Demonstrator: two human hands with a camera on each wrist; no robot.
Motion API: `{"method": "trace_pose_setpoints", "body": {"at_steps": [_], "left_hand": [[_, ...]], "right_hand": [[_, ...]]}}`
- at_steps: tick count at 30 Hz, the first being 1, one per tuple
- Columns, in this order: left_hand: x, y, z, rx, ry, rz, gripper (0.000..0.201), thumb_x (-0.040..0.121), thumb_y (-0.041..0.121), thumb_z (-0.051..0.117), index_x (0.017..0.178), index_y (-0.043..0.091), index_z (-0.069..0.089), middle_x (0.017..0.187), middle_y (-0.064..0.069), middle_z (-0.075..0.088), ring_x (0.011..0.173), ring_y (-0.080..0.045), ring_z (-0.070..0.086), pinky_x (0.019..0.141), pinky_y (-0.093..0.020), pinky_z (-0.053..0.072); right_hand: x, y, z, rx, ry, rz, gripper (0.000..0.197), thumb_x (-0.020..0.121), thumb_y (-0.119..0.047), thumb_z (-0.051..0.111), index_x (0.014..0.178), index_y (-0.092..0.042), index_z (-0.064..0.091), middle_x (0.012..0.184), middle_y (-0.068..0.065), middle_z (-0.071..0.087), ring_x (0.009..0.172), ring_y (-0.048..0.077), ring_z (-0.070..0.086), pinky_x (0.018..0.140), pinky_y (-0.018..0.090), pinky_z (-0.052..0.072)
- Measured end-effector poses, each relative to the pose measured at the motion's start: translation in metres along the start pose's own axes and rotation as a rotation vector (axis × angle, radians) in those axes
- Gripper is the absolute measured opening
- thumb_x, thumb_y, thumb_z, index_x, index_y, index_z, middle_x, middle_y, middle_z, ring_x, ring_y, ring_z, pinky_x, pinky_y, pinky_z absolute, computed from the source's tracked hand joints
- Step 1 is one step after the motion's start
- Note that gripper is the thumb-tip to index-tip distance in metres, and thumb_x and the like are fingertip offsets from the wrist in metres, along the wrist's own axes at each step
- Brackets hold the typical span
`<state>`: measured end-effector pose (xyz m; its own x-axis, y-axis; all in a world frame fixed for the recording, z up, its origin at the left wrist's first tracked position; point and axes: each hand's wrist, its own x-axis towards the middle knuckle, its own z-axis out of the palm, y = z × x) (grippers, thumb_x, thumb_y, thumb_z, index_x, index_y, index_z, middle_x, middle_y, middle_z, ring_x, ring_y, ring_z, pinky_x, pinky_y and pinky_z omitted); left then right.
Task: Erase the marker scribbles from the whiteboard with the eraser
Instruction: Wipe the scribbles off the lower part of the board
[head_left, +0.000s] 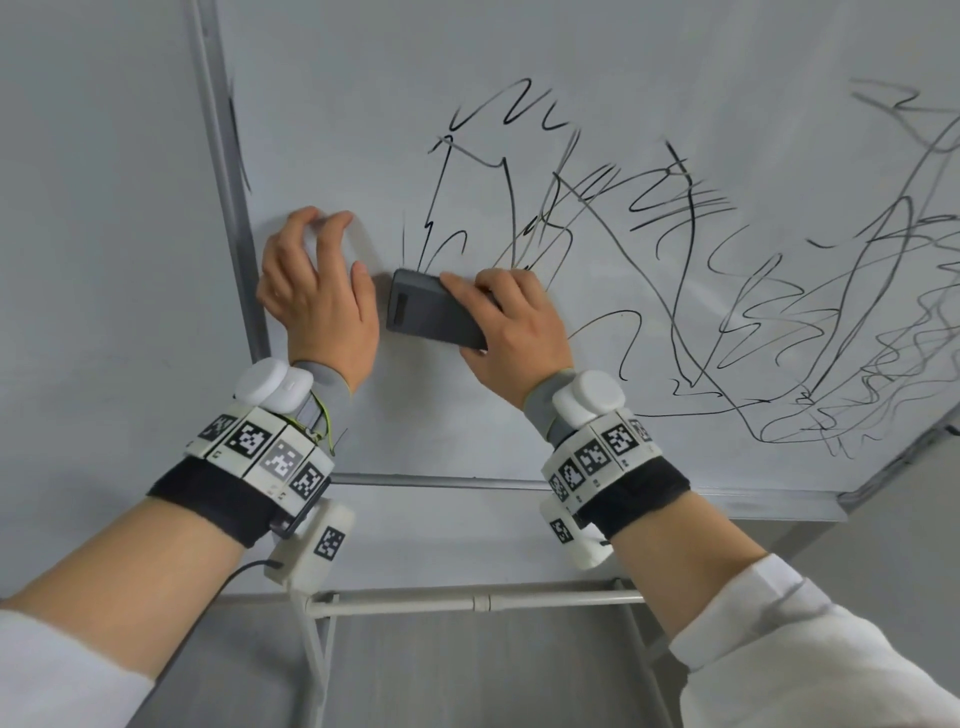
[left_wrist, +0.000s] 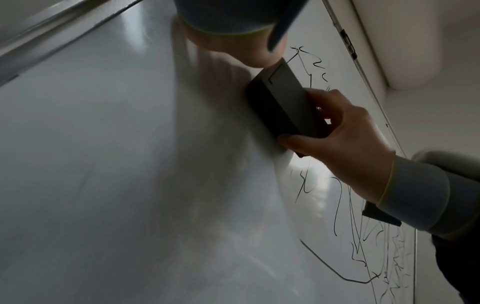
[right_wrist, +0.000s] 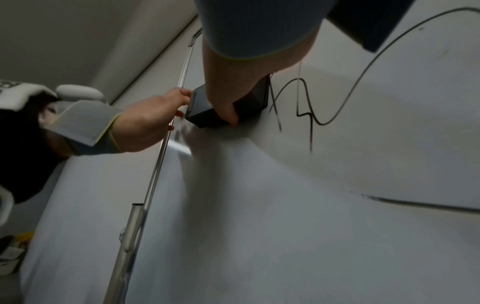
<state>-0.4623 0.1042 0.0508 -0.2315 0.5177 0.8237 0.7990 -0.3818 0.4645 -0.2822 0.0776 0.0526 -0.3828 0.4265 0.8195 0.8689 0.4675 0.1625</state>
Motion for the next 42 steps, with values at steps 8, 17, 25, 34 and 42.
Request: {"method": "trace_pose_setpoints", "body": {"at_steps": [8, 17, 25, 34, 42], "left_hand": [[0.012, 0.004, -0.001, 0.0, -0.002, 0.014, 0.043, 0.084, 0.017, 0.041, 0.127, 0.017, 0.05, 0.138, -0.01, 0.04, 0.126, -0.031, 0.034, 0.095, -0.046, 0.028], [0.019, 0.003, -0.001, -0.018, -0.008, 0.02, 0.044, 0.085, 0.018, 0.037, 0.127, 0.016, 0.049, 0.138, -0.008, 0.041, 0.124, -0.029, 0.034, 0.094, -0.047, 0.029], [0.022, -0.001, 0.0, -0.048, 0.001, 0.049, 0.043, 0.09, 0.024, 0.031, 0.127, 0.018, 0.052, 0.136, -0.007, 0.044, 0.119, -0.024, 0.032, 0.093, -0.042, 0.028], [0.024, -0.003, 0.0, -0.047, -0.007, 0.038, 0.043, 0.09, 0.024, 0.03, 0.126, 0.019, 0.052, 0.136, -0.007, 0.044, 0.121, -0.029, 0.036, 0.092, -0.043, 0.029], [0.025, -0.005, -0.001, -0.052, -0.01, 0.048, 0.042, 0.091, 0.025, 0.029, 0.126, 0.02, 0.053, 0.135, -0.007, 0.045, 0.119, -0.025, 0.032, 0.092, -0.045, 0.029]], "right_hand": [[0.029, 0.006, -0.014, -0.034, 0.104, 0.132, 0.059, 0.064, -0.016, 0.076, 0.121, -0.008, 0.061, 0.097, 0.014, 0.057, 0.087, 0.022, 0.039, 0.066, 0.032, 0.046], [0.013, 0.001, 0.0, -0.01, 0.023, 0.049, 0.057, 0.066, -0.013, 0.072, 0.122, -0.008, 0.061, 0.094, 0.012, 0.057, 0.086, 0.023, 0.041, 0.064, 0.034, 0.048], [0.03, 0.006, -0.009, -0.09, 0.067, 0.031, 0.066, 0.066, -0.014, 0.071, 0.13, -0.016, 0.056, 0.092, 0.012, 0.056, 0.081, 0.026, 0.044, 0.062, 0.033, 0.045], [0.03, 0.004, 0.002, -0.088, 0.077, -0.053, 0.059, 0.074, -0.011, 0.064, 0.129, -0.029, 0.057, 0.088, 0.012, 0.054, 0.079, 0.026, 0.037, 0.059, 0.038, 0.046], [0.023, 0.004, 0.009, -0.069, 0.015, -0.105, 0.06, 0.072, -0.008, 0.062, 0.127, -0.032, 0.059, 0.087, 0.012, 0.054, 0.079, 0.026, 0.036, 0.056, 0.035, 0.044]]}}
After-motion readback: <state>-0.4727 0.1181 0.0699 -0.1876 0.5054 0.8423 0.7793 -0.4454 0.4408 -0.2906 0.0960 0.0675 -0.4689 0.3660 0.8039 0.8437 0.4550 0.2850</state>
